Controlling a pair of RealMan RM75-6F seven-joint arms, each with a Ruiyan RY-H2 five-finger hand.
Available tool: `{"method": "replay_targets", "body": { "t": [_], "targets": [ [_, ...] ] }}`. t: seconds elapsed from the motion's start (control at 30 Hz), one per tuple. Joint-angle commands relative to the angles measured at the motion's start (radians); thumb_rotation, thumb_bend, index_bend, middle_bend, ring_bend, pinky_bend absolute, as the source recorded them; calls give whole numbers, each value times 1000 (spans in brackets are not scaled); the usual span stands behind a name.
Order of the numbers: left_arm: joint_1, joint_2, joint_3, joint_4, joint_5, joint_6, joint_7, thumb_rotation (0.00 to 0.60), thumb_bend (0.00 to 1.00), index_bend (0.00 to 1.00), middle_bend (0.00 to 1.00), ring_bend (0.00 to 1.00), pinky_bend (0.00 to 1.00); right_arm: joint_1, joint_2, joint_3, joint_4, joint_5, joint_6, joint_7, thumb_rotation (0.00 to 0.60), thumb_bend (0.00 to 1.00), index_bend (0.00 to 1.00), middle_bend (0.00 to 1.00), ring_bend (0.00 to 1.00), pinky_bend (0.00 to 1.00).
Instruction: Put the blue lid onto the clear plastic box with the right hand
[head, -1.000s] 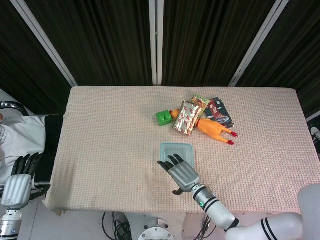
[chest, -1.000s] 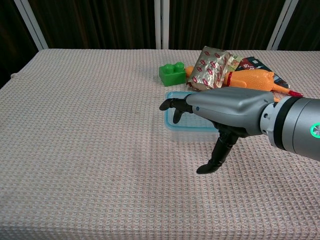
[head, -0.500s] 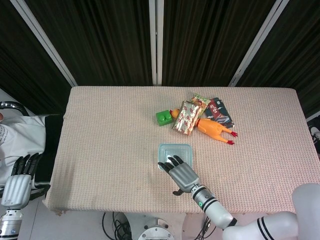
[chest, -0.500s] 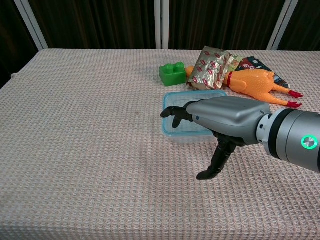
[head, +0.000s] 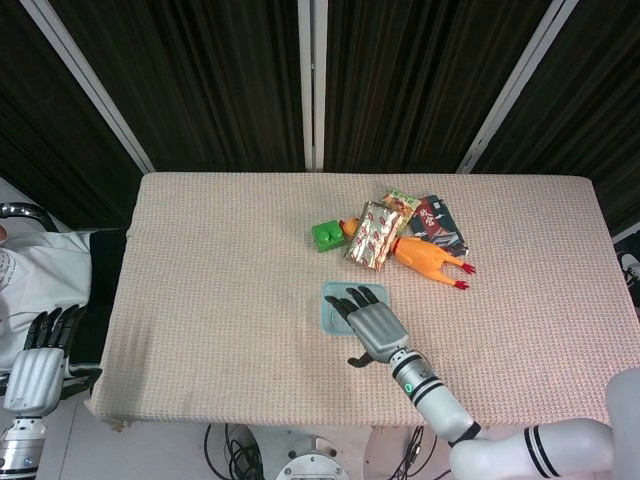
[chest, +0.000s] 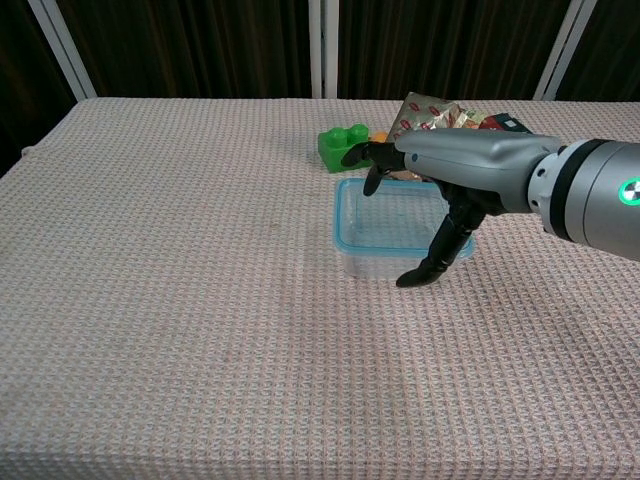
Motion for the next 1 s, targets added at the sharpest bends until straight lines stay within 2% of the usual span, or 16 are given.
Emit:
{"method": "replay_targets", "body": {
  "t": [0.03, 0.2, 0.5, 0.77, 1.0],
  "targets": [
    [-1, 1, -1, -3, -1, -1, 2, 600, 143, 64, 54, 0, 0, 36, -1, 39, 45, 73, -39, 8, 600, 26, 0, 169, 0, 0],
    [-2, 4, -2, -6, -5, -5, 4, 600, 142, 64, 55, 0, 0, 75, -19, 63, 105, 150, -83, 10, 600, 26, 0, 169, 0, 0],
    [-7, 6, -5, -7, -11, -15, 6, 600, 142, 64, 55, 0, 0, 103, -36, 66, 149, 165, -93, 19, 600, 26, 0, 169, 0, 0],
    [-8, 1, -5, -1, -15, -20, 1, 600, 142, 64, 55, 0, 0, 131, -67, 46, 188, 224, -109, 4, 600, 26, 0, 171, 0, 0],
    [-7, -3, -3, 10, -13, -19, -9, 600, 142, 64, 54, 0, 0, 130, -86, 26, 202, 229, -104, 15, 600, 26, 0, 175, 0, 0]
  ]
}}
